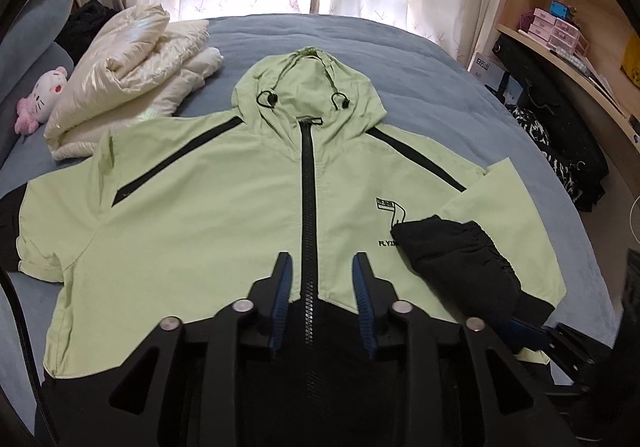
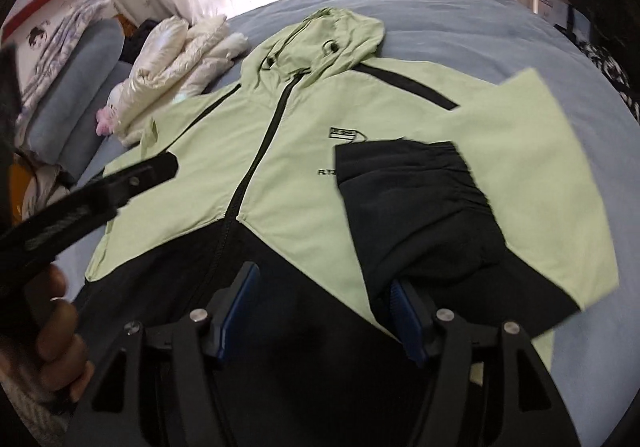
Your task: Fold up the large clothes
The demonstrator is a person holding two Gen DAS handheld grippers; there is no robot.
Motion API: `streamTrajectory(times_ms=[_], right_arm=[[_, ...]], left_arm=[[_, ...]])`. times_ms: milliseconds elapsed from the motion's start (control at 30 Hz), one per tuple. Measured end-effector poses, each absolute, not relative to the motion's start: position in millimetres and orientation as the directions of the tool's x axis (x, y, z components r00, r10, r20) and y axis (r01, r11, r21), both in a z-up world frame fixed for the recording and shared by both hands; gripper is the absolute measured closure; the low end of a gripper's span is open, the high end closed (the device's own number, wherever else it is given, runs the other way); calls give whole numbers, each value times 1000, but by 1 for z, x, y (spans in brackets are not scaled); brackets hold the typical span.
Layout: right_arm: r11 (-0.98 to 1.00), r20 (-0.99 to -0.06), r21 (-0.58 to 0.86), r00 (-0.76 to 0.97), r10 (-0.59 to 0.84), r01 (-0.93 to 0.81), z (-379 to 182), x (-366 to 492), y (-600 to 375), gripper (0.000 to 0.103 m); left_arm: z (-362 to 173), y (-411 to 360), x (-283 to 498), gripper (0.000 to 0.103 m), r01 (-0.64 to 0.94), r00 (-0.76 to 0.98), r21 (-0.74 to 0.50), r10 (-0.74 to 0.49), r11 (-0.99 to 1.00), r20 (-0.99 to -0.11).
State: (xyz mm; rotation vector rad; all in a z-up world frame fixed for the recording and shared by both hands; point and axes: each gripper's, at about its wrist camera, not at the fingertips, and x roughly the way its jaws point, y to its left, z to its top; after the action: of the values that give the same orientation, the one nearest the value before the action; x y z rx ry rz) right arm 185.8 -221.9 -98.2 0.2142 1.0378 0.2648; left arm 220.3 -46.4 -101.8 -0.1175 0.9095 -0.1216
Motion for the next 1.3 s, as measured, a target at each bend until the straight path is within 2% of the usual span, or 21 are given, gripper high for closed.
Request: streamTrajectory(times_ms=[67, 200, 333, 400, 467, 633, 767, 933, 967, 1000, 1033, 1167, 1267, 1300], right_arm=[[948, -815, 311, 493, 305, -73, -96, 176, -233, 39], [943, -811, 331, 508, 290, -9, -99, 153, -251, 39], [955, -830, 293, 511, 224, 56, -103, 139, -268, 39], [957, -834, 276, 516, 195, 85, -104, 136, -277, 39], [957, -837, 266, 519, 171, 114, -105, 134, -285, 39], [958, -839, 249, 526, 141, 140, -106, 129, -299, 39], [957, -840, 241, 528, 125, 158, -108, 127, -306, 39], [958, -842, 230, 529, 108, 171, -110, 125, -311, 39], [957, -842, 231, 530, 107, 174, -110, 125, -312, 39], [956, -841, 232, 530, 105, 178, -110, 124, -314, 39], [956, -841, 233, 531, 105, 180, -110, 124, -314, 39], [954, -837, 236, 537, 103, 185, -108, 124, -315, 39], [955, -832, 238, 545, 106, 177, -106, 124, -312, 39], [955, -830, 239, 547, 107, 175, -106, 124, -312, 39]], left_arm=[[-104, -49, 218, 64, 59, 603, -154, -158, 986, -782], [-108, -62, 216, 63, 89, 576, -158, -180, 983, -797], [-111, -90, 211, 62, 158, 542, -160, -221, 974, -811], [-112, -108, 208, 57, 205, 525, -152, -240, 967, -817], [-114, -126, 205, 48, 249, 507, -144, -255, 958, -823], [-125, -182, 200, 46, 354, 433, -132, -287, 926, -855], [-139, -210, 205, 45, 373, 412, -79, -241, 925, -879], [-167, -230, 225, 45, 354, 389, 54, -95, 934, -916], [-167, -230, 228, 52, 356, 403, 75, -81, 931, -912], [-165, -229, 230, 64, 358, 417, 81, -82, 930, -905], [-163, -226, 233, 92, 361, 426, 77, -92, 929, -900], [-129, -190, 244, 96, 280, 516, 16, -137, 960, -846], [-97, -134, 245, 96, 166, 632, -105, -188, 981, -752], [-94, -113, 245, 95, 109, 655, -133, -172, 985, -736]])
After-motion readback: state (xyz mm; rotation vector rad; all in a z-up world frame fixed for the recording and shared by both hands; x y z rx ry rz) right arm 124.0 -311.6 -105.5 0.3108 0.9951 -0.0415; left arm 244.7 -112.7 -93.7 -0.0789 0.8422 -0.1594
